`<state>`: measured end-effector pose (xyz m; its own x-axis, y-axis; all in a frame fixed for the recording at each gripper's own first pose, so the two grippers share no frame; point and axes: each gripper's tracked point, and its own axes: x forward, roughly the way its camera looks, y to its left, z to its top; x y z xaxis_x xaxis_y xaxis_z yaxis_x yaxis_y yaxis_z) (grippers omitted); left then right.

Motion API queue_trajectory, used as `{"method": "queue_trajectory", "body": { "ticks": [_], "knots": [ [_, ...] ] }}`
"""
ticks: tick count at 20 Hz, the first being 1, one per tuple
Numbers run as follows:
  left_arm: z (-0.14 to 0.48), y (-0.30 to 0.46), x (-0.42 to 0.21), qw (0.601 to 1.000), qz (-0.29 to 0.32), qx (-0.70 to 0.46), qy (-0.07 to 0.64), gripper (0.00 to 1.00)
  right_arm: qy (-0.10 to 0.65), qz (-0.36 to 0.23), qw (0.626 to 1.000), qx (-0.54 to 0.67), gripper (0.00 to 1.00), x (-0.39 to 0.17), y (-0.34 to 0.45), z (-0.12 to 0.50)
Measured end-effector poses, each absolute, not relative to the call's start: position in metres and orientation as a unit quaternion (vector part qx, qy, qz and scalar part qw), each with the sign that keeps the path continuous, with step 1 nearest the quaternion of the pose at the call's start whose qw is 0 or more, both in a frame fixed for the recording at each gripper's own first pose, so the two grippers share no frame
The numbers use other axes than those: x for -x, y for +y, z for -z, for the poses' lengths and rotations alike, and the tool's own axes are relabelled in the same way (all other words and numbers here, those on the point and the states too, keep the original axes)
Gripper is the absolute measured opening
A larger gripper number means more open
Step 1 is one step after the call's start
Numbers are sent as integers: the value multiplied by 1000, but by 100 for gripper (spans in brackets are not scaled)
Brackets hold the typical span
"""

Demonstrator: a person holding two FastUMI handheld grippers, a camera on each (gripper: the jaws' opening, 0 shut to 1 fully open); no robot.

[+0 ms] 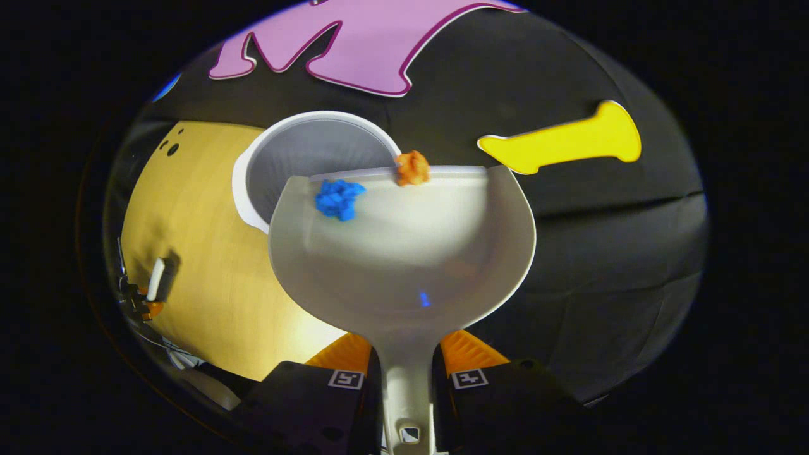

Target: Pick up the small broom and dustpan from the desktop, sweep the trash into the dustpan with the broom, and then empty the trash into the garbage bin.

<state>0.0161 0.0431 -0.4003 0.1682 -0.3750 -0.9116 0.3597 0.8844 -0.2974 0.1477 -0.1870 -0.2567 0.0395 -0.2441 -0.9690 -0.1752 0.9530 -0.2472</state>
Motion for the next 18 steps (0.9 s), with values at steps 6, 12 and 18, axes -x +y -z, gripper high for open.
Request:
{"method": "queue_trajectory", "body": {
  "ticks": [6, 12, 18],
  "knots": [
    [405, 46, -14, 764, 236, 15, 600, 24, 706, 8, 678, 205, 36, -153, -182, 259],
    [403, 47, -17, 768, 232, 9, 597, 24, 680, 24, 709, 187, 35, -154, -190, 256],
    [399, 48, -19, 773, 222, -4, 595, 24, 633, 7, 768, 101, 35, -132, -177, 227]
  ]
}}
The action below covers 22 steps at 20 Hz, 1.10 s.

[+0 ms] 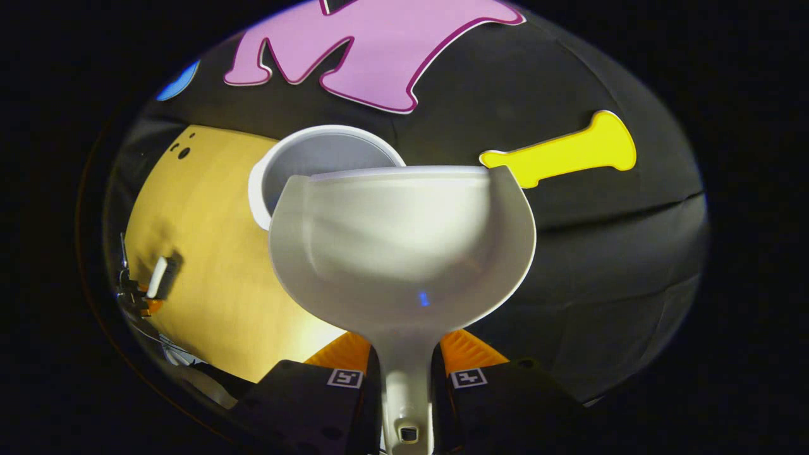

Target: Pick up the small broom and dustpan from the desktop, sweep the trash into the dustpan with the broom, and then empty the trash into the garbage bin.

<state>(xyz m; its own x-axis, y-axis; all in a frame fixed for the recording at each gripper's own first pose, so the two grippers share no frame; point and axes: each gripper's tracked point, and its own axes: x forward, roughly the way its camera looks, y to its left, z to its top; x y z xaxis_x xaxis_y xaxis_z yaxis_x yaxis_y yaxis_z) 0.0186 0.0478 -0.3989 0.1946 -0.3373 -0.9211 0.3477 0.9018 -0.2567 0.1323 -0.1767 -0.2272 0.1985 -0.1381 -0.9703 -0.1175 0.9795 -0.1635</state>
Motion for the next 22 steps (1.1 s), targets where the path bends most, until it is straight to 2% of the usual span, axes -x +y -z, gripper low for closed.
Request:
{"method": "queue_trajectory", "body": {
  "ticks": [3, 4, 5, 9, 13, 14, 15, 22],
  "knots": [
    [397, 49, -19, 773, 216, -11, 597, 24, 615, -21, 785, 75, 35, -113, -162, 207],
    [397, 48, -18, 773, 213, -13, 598, 24, 610, -33, 789, 69, 32, -104, -155, 202],
    [396, 48, -19, 773, 209, -15, 599, 24, 605, -47, 792, 65, 35, -96, -148, 198],
    [396, 45, -18, 773, 191, -26, 604, 24, 597, -93, 796, 30, 35, -55, -106, 204],
    [397, 42, -19, 773, 178, -37, 608, 24, 606, -128, 785, 11, 35, -10, -63, 239],
    [398, 41, -19, 773, 172, -38, 609, 24, 610, -137, 780, 12, 32, 0, -53, 251],
    [399, 40, -19, 773, 167, -37, 610, 24, 613, -147, 776, 13, 35, 9, -44, 263],
    [410, 41, -27, 774, 131, -49, 617, 24, 640, -185, 745, 23, 35, 63, 13, 365]
  ]
}}
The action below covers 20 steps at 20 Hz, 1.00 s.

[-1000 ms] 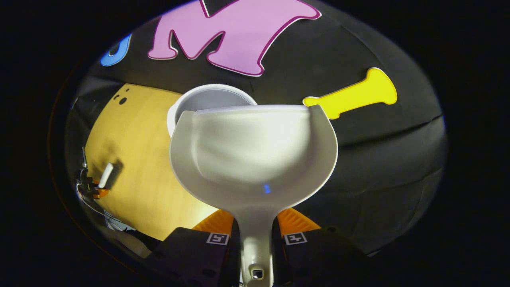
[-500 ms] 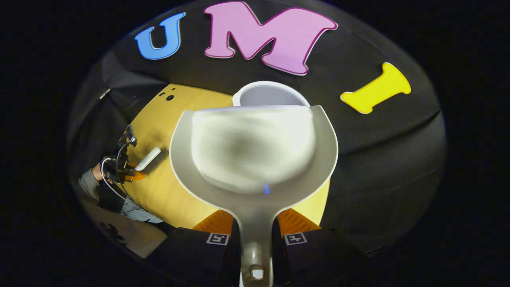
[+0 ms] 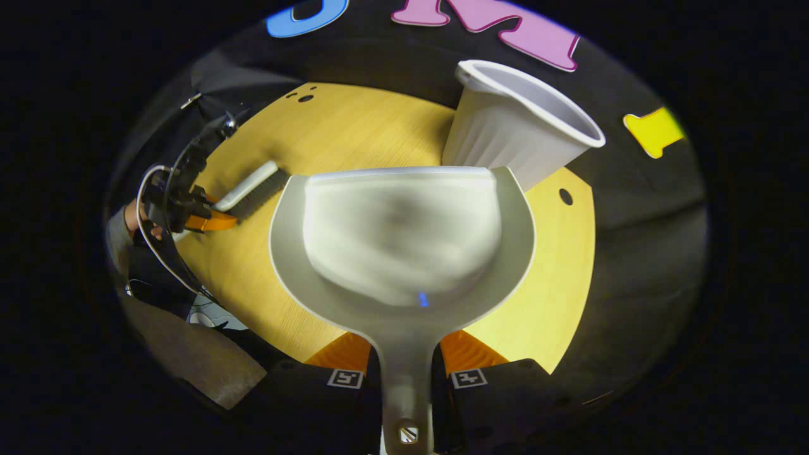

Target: Pick up the small broom and dustpan from the desktop, sweep the trash into the dustpan with the broom, and then empty the trash into the garbage bin.

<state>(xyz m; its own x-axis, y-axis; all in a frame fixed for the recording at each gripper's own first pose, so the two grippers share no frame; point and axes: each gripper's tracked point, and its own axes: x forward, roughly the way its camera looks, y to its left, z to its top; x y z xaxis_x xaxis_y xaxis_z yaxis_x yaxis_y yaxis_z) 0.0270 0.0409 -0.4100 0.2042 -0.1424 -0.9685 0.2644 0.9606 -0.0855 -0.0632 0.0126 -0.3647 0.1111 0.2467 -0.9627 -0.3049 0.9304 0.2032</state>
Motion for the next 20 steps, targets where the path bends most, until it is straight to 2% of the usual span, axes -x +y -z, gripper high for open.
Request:
{"method": "queue_trajectory", "body": {
  "ticks": [6, 7, 8, 13, 15, 16, 17, 20],
  "knots": [
    [415, 38, -27, 772, 112, -66, 623, 24, 661, -180, 729, 8, 35, 91, 47, 435],
    [415, 37, -28, 772, 110, -70, 622, 24, 661, -177, 729, 8, 32, 93, 49, 442],
    [416, 36, -29, 773, 109, -73, 621, 23, 661, -177, 730, 7, 35, 95, 52, 447],
    [420, 34, -39, 774, 105, -86, 618, 26, 663, -175, 728, -16, 35, 99, 59, 459],
    [420, 34, -35, 769, 108, -88, 624, 27, 666, -174, 725, -24, 39, 99, 62, 462],
    [421, 34, -34, 767, 109, -92, 626, 27, 665, -174, 726, -23, 36, 99, 63, 463],
    [420, 35, -34, 766, 108, -96, 626, 28, 665, -175, 726, -22, 39, 100, 62, 462],
    [417, 37, -36, 768, 106, -105, 623, 30, 669, -179, 721, -28, 37, 102, 65, 462]
  ]
}}
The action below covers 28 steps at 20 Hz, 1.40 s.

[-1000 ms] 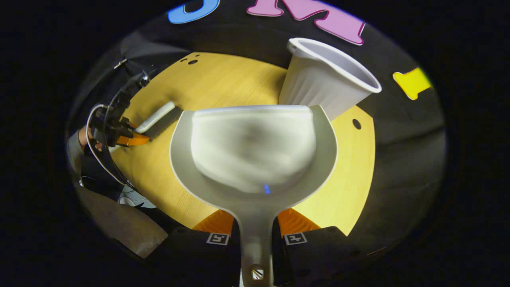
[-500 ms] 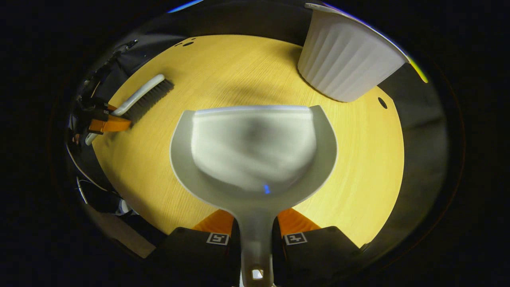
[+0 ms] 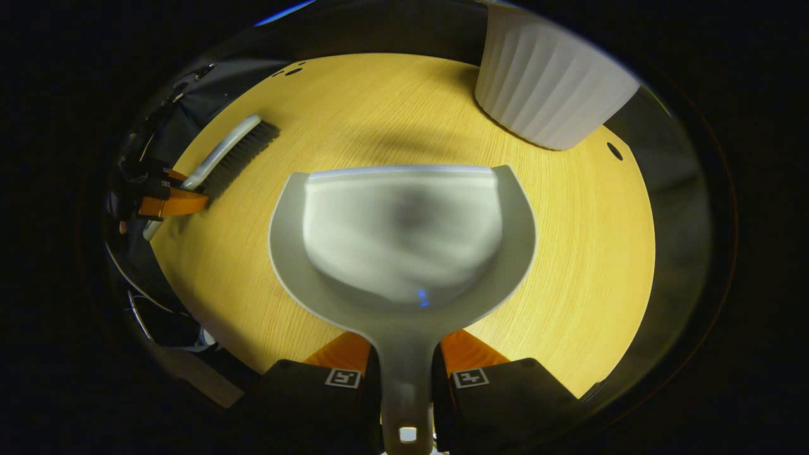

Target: Pick up the small broom and dustpan from the desktop, sweep the trash into the dustpan with the broom, and then empty the trash into the garbage bin.

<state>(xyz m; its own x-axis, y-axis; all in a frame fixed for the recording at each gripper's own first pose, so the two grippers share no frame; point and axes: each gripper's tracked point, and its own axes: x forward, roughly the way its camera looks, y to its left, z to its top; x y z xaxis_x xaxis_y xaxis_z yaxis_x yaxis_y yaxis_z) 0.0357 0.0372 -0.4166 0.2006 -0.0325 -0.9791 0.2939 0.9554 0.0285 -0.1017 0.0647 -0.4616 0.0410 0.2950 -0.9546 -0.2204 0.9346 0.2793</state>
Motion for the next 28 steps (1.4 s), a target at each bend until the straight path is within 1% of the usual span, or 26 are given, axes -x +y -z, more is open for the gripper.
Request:
{"method": "queue_trajectory", "body": {
  "ticks": [1, 2, 5, 6, 7, 10, 11, 12, 13, 14, 15, 17, 19, 21, 22, 23, 25, 26, 27, 28],
  "knots": [
    [415, 37, -38, 769, 108, -108, 621, 30, 673, -183, 716, -34, 38, 103, 67, 460],
    [413, 36, -39, 770, 112, -109, 618, 30, 680, -187, 708, -36, 41, 108, 67, 460],
    [407, 38, -38, 771, 114, -114, 617, 31, 683, -189, 704, -48, 49, 108, 67, 452],
    [404, 40, -36, 772, 112, -116, 615, 36, 683, -187, 704, -53, 46, 108, 66, 446],
    [399, 42, -36, 774, 111, -116, 613, 32, 681, -186, 706, -57, 46, 107, 63, 439],
    [378, 43, -33, 786, 113, -106, 599, 33, 667, -177, 721, -63, 46, 101, 49, 413],
    [369, 43, -33, 791, 112, -104, 592, 28, 658, -174, 730, -66, 48, 96, 44, 402],
    [357, 43, -34, 799, 112, -103, 582, 33, 648, -172, 739, -67, 46, 92, 40, 392],
    [344, 42, -36, 807, 113, -102, 570, 33, 633, -168, 753, -68, 46, 85, 37, 380],
    [329, 40, -38, 819, 112, -102, 554, 28, 614, -167, 768, -75, 43, 78, 34, 364],
    [314, 38, -44, 832, 112, -102, 533, 33, 593, -164, 784, -80, 46, 67, 33, 349],
    [279, 25, -57, 864, 122, -88, 481, 33, 550, -157, 816, -83, 44, 48, 30, 321],
    [237, -1, -69, 895, 141, -53, 420, 33, 504, -149, 846, -87, 44, 24, 30, 292],
    [196, -19, -80, 923, 146, -20, 355, 33, 452, -140, 877, -87, 44, 0, 29, 266],
    [179, -25, -84, 934, 147, -9, 325, 37, 428, -135, 889, -86, 44, -9, 26, 254],
    [161, -31, -89, 944, 149, -1, 294, 37, 405, -132, 901, -84, 44, -17, 25, 244],
    [131, -40, -92, 960, 150, 2, 237, 29, 361, -128, 921, -77, 44, -30, 21, 220],
    [117, -44, -93, 966, 147, -1, 213, 29, 335, -123, 932, -71, 43, -38, 19, 207],
    [104, -50, -93, 970, 149, -1, 193, 33, 311, -117, 940, -70, 45, -47, 17, 195],
    [92, -57, -91, 973, 153, 5, 171, 33, 291, -109, 947, -75, 45, -54, 15, 186]
  ]
}}
